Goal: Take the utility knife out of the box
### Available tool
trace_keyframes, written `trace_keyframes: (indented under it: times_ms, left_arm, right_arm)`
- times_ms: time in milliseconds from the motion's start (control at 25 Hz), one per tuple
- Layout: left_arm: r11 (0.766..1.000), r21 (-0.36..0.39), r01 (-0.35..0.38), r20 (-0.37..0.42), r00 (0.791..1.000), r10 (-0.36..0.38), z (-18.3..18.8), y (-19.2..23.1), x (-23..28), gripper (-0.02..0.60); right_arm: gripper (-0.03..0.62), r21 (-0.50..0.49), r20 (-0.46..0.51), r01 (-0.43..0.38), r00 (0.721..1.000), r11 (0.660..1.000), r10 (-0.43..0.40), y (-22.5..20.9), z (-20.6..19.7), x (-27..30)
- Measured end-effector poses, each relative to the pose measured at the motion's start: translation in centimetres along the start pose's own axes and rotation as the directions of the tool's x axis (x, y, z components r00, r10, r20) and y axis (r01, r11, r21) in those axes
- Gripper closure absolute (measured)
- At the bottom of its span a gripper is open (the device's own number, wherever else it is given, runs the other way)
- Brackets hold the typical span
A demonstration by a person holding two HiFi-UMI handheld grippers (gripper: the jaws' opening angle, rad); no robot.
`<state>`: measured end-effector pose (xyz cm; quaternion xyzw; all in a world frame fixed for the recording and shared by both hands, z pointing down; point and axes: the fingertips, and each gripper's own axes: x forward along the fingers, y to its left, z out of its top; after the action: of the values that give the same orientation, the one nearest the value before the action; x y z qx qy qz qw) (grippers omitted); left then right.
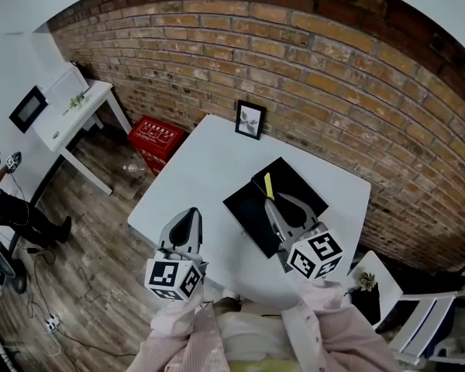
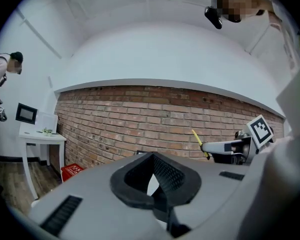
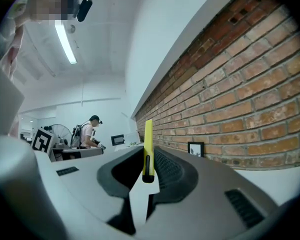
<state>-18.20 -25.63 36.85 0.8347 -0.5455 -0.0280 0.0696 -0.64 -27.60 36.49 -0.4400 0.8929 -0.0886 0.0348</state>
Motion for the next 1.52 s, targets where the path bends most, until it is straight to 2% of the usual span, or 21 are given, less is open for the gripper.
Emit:
trace_keyframes:
  times_ms: [600,1520]
  left_arm:
    - [0.994,0.083,-0.066,0.09,0.994,0.059,4.2,1.3,-1.9,0.589]
    - [0.99,0.094,-0.109,0.096,0.99,0.1,4.3,1.4,-3.3,0.589]
  right_arm:
    - [0.526,0.002,0.16,0.081,0.984,0.997,-0.081,-0.8,4.4,-2.5]
    - [0.528,-0.042,0.141,0.073,0.988,0.996,-0.066,-0.1,3.7,-3.0]
